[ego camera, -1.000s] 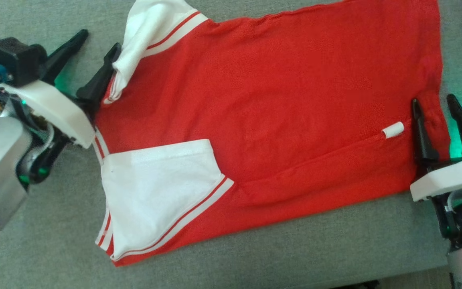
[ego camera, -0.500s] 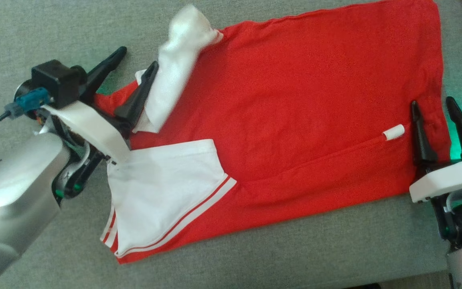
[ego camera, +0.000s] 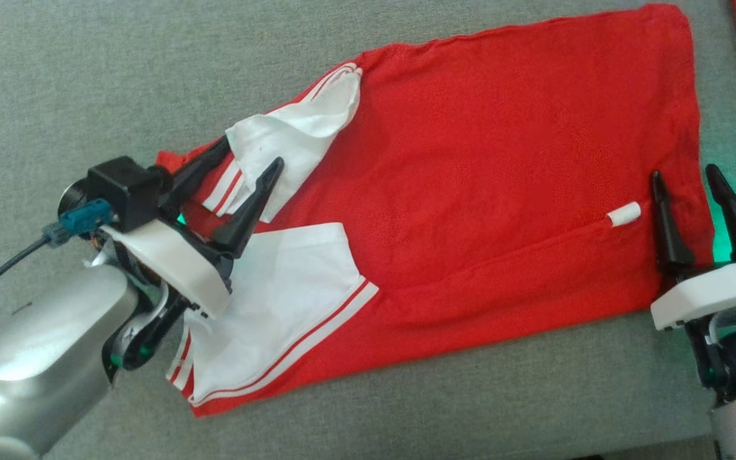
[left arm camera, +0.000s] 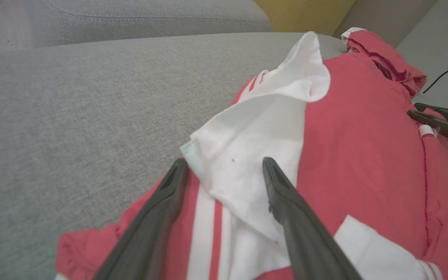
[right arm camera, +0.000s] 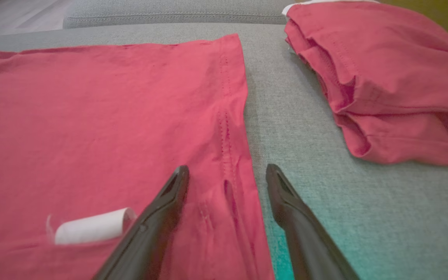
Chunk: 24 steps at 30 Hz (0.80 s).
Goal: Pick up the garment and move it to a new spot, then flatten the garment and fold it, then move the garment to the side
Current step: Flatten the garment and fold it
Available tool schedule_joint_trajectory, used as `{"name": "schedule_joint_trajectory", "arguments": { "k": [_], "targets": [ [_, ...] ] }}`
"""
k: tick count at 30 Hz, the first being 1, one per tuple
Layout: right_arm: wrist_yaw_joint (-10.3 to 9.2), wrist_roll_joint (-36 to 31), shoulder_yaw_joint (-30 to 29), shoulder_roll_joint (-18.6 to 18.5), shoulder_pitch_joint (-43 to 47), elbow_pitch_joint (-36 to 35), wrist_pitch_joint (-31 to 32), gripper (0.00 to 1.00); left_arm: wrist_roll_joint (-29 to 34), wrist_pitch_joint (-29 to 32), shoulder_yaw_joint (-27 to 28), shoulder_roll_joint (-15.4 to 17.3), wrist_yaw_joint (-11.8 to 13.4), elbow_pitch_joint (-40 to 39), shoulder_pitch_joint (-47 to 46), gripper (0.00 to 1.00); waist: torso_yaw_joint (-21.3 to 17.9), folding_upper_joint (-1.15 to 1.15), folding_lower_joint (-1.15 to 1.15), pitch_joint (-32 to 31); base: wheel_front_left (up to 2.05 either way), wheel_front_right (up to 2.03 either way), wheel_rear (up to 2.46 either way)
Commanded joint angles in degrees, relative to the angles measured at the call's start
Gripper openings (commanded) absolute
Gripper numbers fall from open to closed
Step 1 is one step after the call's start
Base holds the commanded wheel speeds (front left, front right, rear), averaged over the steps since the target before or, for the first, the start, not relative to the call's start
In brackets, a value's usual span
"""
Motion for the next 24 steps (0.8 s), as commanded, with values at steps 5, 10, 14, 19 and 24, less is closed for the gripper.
{"name": "schedule_joint_trajectory", "arguments": {
  "k": [5, 10, 14, 19, 24],
  "targets": [
    [-0.05, 0.43, 1.21, -0.99, 1.0, -1.31, -0.43, 1.0, 0.87, -1.18, 2.79, 1.7, 0.46, -2.0, -2.2, 1.0, 0.21, 0.0, 0.0, -0.01, 0.0, 0.0, 0.0],
    [-0.05, 0.54, 1.41, -1.22, 0.84, -1.16, -0.54, 1.0, 1.34, -1.23, 2.62, 1.7, 0.17, -2.14, -2.75, 0.82, -0.11, 0.0, 0.0, -0.22, 0.0, 0.0, 0.0],
    [-0.05, 0.59, 1.32, -1.28, 1.0, -1.13, -0.63, 1.0, 1.85, -1.56, 2.68, 1.92, 0.19, -2.11, -3.17, 0.0, -0.28, 0.0, 0.0, -0.48, 0.0, 0.0, 0.0],
    [-0.05, 1.03, 1.4, -1.45, 0.72, -1.68, -0.18, 1.0, 3.77, -2.97, 3.38, 2.98, 0.78, -2.91, -4.47, 0.0, 0.15, 0.0, 0.0, -0.8, 0.0, 0.0, 0.0],
    [-0.05, 2.52, 2.9, -3.78, -4.06, -2.97, 2.5, 1.0, 9.0, -1.41, 3.67, 6.6, 0.51, -3.08, -9.85, 0.0, 0.83, 0.0, 0.0, -0.06, 0.0, 0.0, 0.0]
  ]
}}
